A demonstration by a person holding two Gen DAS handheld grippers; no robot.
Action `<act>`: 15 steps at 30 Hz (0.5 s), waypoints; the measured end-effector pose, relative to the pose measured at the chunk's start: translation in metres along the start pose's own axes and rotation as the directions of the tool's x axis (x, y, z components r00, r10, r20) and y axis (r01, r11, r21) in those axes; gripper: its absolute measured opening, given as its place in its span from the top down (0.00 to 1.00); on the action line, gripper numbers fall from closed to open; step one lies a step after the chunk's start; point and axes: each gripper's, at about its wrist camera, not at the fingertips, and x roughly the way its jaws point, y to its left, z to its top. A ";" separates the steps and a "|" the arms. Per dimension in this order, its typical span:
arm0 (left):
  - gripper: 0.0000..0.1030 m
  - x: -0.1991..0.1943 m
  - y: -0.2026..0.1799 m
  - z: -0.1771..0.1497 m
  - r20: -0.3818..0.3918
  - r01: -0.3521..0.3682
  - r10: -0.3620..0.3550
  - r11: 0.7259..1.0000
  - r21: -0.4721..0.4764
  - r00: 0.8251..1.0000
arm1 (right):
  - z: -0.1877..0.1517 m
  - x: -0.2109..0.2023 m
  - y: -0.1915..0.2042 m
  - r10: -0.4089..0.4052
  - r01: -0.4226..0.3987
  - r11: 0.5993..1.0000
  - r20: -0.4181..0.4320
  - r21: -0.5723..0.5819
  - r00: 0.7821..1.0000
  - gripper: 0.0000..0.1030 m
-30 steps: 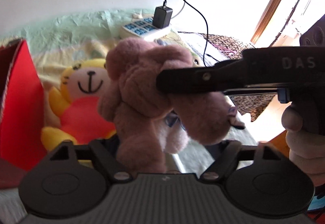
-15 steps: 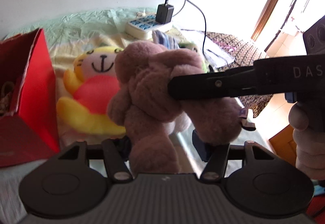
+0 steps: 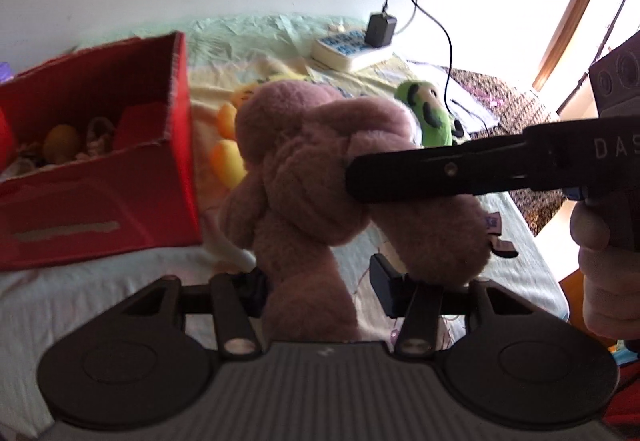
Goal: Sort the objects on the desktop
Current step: 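Carry the pink teddy bear with the right gripper into the red box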
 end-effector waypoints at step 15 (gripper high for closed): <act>0.50 -0.075 0.113 0.018 0.175 0.024 -0.027 1.000 0.020 0.984 | 0.032 0.082 0.085 0.022 -0.008 0.992 0.108 -0.126 0.994 0.73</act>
